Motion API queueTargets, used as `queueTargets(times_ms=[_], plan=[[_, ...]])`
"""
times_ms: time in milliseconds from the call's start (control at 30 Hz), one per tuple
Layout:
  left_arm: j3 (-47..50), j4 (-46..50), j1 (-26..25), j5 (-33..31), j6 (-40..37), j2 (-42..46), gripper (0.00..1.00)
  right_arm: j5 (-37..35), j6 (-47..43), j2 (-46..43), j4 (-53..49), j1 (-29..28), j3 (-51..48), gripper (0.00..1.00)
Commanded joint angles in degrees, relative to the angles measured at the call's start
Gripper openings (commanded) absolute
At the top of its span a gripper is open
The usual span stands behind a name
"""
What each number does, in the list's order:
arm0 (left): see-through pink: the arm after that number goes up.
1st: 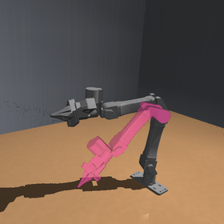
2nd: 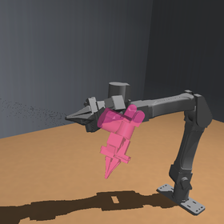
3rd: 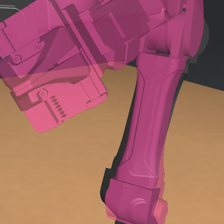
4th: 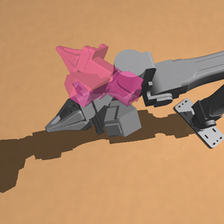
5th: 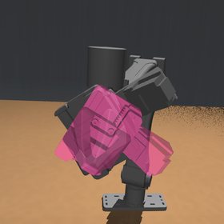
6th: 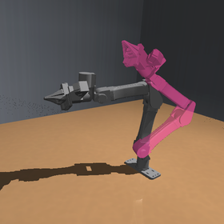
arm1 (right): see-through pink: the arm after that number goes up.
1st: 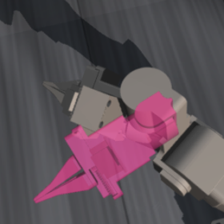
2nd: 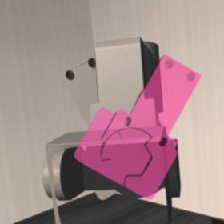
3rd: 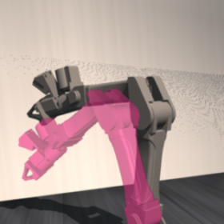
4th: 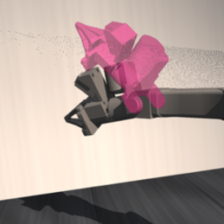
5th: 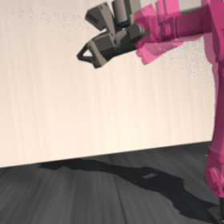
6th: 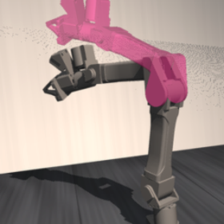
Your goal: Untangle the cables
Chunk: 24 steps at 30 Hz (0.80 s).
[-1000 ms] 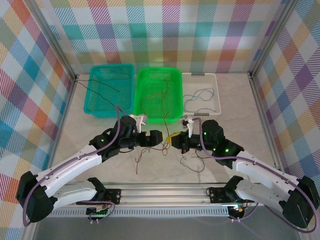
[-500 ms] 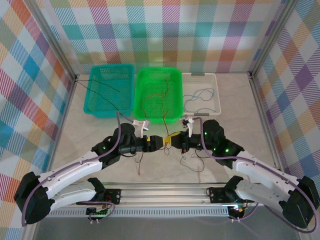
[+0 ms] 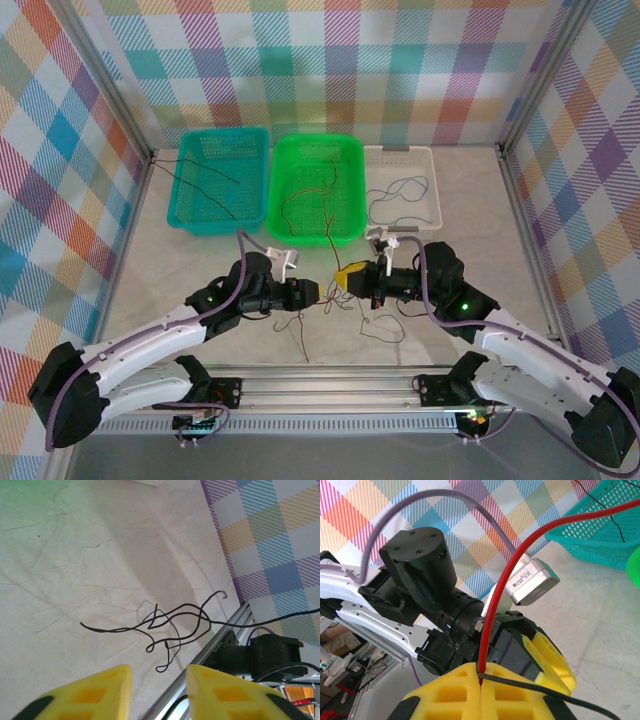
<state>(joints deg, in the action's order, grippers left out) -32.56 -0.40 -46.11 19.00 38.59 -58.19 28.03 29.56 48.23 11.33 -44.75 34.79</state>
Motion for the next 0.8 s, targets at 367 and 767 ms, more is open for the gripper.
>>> queueTargets(times_ms=[367,767], plan=[[2.1,-1.8,-0.7,-3.6,0.5,3.6,0.00,6.0,2.4,-3.6,7.2,2.2,-2.7,0.00],[2.2,-9.8,-0.2,-1.0,7.4,8.3,0.60,11.2,3.7,0.2,8.1,3.6,-2.3,0.00]])
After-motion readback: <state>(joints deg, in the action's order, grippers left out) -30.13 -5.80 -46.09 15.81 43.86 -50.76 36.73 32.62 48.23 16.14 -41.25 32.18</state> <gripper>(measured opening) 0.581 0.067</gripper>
